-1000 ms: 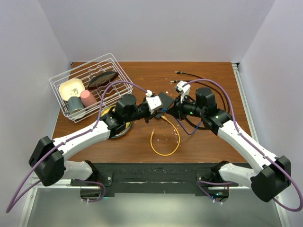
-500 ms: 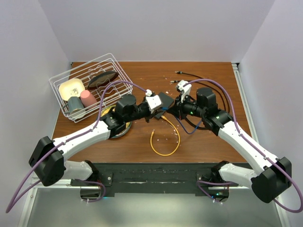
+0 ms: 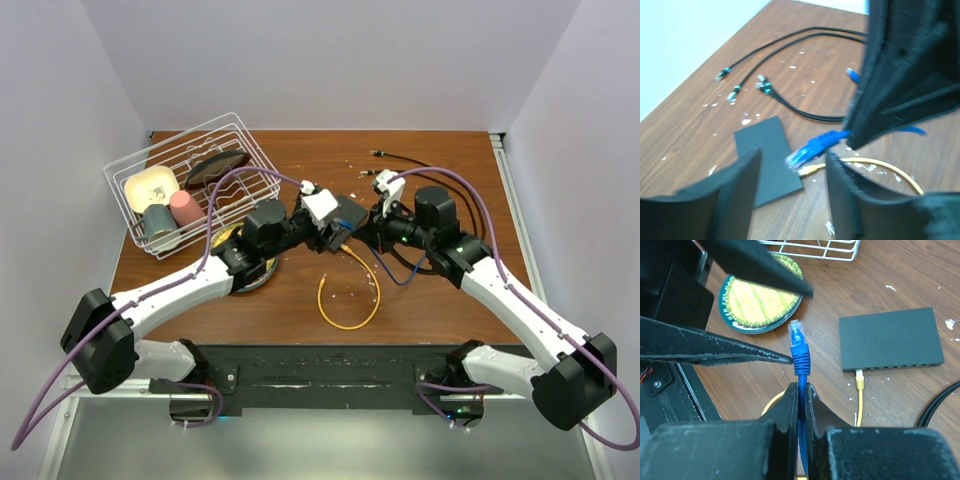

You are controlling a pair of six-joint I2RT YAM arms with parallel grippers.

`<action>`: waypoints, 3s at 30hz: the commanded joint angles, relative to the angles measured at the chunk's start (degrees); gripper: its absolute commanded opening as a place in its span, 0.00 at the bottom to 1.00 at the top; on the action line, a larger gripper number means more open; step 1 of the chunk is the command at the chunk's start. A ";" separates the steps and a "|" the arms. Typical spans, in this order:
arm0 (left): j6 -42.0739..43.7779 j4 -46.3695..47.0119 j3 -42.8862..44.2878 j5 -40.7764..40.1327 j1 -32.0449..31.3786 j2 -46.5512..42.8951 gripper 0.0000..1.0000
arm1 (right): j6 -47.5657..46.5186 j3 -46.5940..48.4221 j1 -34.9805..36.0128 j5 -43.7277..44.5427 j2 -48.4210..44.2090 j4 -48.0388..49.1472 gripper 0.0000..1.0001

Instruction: Insert the plug into the switch port

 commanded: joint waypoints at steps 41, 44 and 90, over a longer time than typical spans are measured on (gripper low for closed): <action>-62.70 51.31 2.08 47.18 18.32 13.61 0.91 | 1.11 -3.05 1.80 11.90 -15.06 4.57 0.00; -68.94 57.30 2.34 47.62 18.32 16.59 0.88 | 1.28 -3.58 1.80 11.64 -15.23 4.83 0.00; -56.48 44.06 12.36 49.21 12.34 22.93 0.00 | 1.20 -2.09 2.15 12.08 -12.77 4.57 0.48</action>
